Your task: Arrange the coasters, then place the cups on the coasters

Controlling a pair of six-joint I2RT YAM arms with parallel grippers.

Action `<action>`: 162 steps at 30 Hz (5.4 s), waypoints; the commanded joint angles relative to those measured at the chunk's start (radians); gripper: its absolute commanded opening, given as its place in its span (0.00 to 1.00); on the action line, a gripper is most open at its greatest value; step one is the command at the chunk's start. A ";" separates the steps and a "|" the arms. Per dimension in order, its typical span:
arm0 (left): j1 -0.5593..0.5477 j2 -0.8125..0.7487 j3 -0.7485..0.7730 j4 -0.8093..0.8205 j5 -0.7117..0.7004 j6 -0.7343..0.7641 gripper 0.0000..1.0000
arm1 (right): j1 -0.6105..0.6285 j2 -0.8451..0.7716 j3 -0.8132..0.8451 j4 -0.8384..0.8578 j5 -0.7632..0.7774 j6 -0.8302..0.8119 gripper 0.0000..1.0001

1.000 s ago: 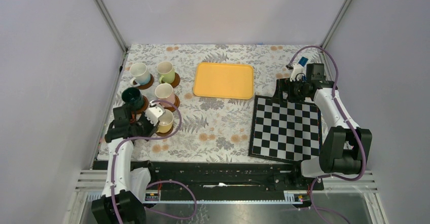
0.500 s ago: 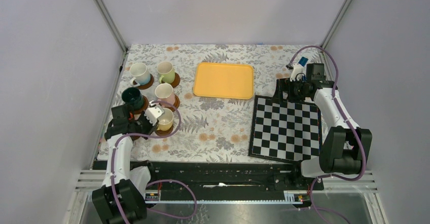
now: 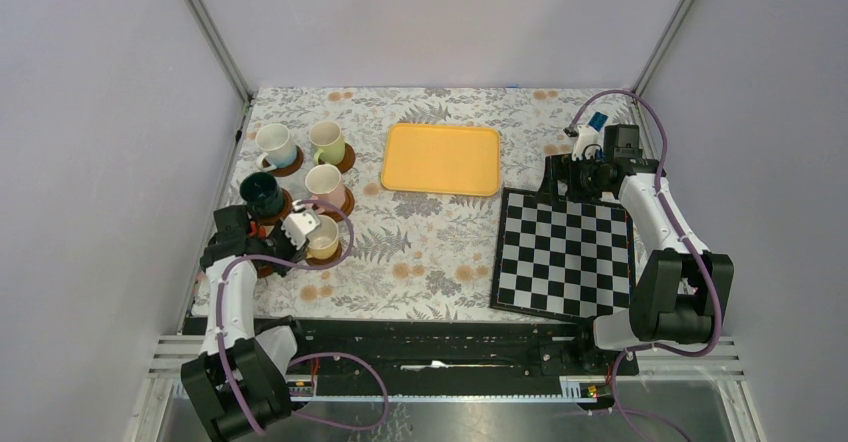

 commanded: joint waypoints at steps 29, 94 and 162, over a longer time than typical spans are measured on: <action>0.040 0.036 0.099 -0.166 -0.068 0.079 0.76 | 0.009 0.006 0.041 -0.018 -0.001 -0.002 0.98; -0.827 1.040 1.106 0.332 -0.435 -0.865 0.95 | 0.212 0.204 0.211 0.078 0.072 0.024 0.98; -1.150 1.145 0.940 0.365 -0.625 -2.005 0.00 | 0.030 0.051 0.145 0.044 0.104 -0.043 0.98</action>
